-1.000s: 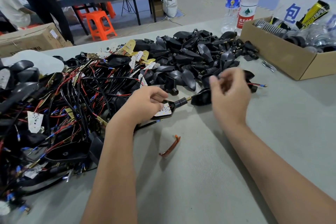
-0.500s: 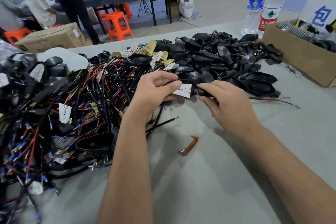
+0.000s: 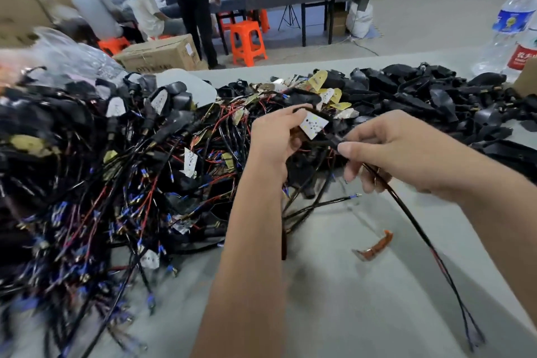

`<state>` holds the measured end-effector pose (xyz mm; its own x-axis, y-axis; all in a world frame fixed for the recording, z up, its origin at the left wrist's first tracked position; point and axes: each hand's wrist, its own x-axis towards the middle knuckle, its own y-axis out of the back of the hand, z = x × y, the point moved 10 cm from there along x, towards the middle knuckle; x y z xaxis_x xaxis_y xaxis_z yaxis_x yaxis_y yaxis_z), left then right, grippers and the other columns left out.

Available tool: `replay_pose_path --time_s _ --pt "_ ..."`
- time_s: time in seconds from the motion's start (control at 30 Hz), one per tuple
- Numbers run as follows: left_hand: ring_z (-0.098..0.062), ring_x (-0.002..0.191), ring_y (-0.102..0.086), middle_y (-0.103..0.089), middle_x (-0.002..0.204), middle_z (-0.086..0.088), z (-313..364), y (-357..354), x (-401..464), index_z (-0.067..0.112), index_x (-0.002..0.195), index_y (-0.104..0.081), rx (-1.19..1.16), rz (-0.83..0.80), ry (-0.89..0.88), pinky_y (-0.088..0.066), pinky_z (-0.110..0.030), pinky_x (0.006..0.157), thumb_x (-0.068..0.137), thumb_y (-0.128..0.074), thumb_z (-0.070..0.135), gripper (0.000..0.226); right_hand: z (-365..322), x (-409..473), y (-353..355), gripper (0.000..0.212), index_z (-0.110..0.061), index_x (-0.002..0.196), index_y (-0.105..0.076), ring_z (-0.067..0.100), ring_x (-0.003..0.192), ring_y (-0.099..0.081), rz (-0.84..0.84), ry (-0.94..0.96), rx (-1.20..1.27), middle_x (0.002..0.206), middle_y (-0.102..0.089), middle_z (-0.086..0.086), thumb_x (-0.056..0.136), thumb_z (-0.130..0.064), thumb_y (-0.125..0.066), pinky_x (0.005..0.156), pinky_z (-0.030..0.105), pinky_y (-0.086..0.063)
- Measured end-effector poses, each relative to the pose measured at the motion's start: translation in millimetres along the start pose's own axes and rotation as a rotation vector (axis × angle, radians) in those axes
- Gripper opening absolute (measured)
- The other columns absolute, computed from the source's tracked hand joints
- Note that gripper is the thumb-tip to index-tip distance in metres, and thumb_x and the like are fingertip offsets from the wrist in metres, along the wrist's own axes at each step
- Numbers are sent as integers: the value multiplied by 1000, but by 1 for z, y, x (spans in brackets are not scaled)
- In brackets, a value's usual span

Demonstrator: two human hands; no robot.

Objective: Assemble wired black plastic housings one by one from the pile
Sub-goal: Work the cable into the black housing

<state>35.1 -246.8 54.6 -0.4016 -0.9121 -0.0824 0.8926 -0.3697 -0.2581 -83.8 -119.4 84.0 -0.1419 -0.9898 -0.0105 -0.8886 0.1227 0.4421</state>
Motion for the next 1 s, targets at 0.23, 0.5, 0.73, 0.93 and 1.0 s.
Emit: replay_pose_path --time_s 0.23,0.5,0.73,0.93,1.0 --pt "-26 69 -72 -73 87 -13 34 66 -8 6 104 -68 -57 80 56 -62 -37 68 106 -46 51 50 -21 61 -72 19 -11 99 -73 11 49 -50 31 -73 458 93 -77 18 99 -29 -66 48 21 -29" --pt "-12 45 -56 -74 73 -4 56 169 -48 17 102 -71 409 137 138 -42 -21 44 104 -51 52 41 -98 162 -178 26 13 98 -69 25 64 -61 108 -75 666 81 -67 17 94 -12 -74 58 33 -51" --pt "-38 108 -65 -71 112 -14 140 276 -63 16 110 -70 1226 839 -10 -44 -34 79 93 -63 25 21 -188 208 -223 51 -11 132 -55 25 115 -60 327 364 -391 125 -59 10 94 -42 -70 94 38 -51" --pt "-39 130 -51 -63 131 -14 122 271 -59 20 122 -66 1213 942 18 -45 -50 106 95 -61 30 29 -155 224 -303 58 -20 162 -19 30 151 -27 -92 471 -921 164 -35 9 110 -41 -34 122 53 -20" --pt "-39 133 -46 -58 135 -14 127 260 -60 20 125 -62 1171 1001 -14 -41 -53 105 97 -59 31 30 -161 219 -298 56 -20 162 -23 30 149 -31 -152 505 -855 162 -38 12 110 -37 -36 120 48 -26"
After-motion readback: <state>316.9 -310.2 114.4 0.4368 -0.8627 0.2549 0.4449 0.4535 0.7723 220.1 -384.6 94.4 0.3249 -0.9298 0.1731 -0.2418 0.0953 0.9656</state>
